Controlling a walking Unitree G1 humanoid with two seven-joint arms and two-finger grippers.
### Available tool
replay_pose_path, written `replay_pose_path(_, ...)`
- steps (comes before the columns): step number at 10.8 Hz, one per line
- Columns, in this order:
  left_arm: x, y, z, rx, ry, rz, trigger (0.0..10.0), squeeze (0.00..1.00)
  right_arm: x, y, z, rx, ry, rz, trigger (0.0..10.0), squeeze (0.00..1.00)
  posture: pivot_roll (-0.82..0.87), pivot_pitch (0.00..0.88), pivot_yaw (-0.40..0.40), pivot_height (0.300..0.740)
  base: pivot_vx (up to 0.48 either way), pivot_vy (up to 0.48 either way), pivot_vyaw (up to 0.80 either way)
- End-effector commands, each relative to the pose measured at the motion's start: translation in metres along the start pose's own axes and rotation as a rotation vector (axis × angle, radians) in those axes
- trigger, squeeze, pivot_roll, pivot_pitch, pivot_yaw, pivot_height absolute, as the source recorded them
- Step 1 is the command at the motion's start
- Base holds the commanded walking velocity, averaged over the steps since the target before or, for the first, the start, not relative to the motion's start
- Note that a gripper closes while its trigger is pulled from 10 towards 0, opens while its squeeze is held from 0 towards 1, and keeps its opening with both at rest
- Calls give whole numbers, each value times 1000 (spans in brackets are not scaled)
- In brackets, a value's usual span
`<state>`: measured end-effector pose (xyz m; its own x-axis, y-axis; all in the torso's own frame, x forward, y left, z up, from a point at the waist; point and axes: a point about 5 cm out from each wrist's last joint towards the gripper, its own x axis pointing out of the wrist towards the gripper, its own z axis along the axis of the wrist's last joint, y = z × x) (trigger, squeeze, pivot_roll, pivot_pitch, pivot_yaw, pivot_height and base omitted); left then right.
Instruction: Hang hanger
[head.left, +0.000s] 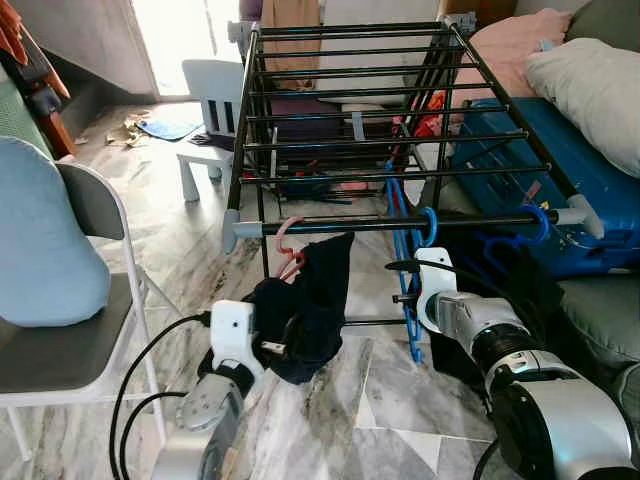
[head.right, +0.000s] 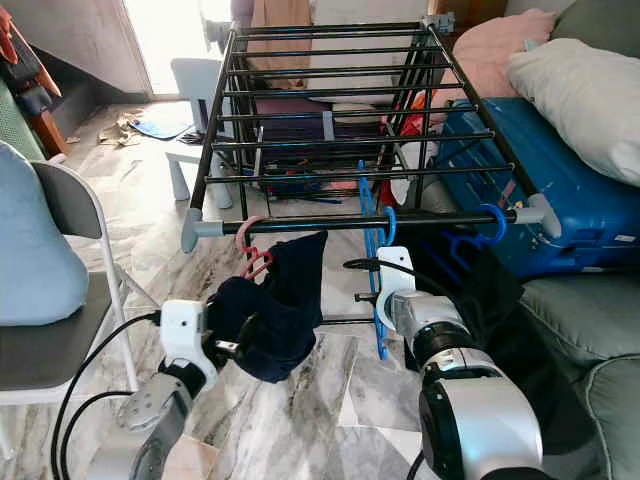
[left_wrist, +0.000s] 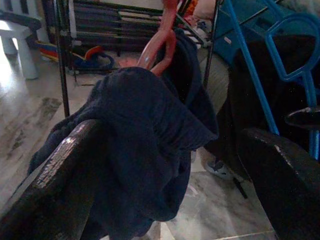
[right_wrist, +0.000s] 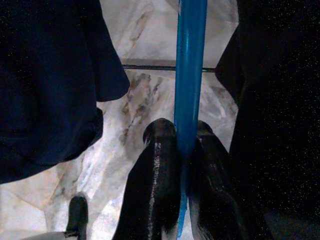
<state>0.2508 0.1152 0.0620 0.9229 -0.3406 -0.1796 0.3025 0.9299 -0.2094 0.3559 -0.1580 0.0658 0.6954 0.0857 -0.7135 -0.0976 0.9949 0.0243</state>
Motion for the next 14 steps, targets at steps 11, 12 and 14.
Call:
replay_pose_path(11, -3, -4, -1, 2, 3, -11, 10000, 0, -4, -9, -8, -183, -93, -40, 10000, 1000, -63, 0, 35, 740, 0, 0, 0)
replay_pose_path(12, -2, -4, -1, 5, 9, -16, 10000, 0, -11, -16, -18, -188, -108, -30, 10000, 1000, -76, 0, 39, 740, 0, 0, 0)
replay_pose_path(14, 1, -8, 1, 6, -2, -27, 10000, 0, -25, -32, -26, -181, -149, -61, 10000, 1000, -92, 0, 42, 740, 0, 0, 0)
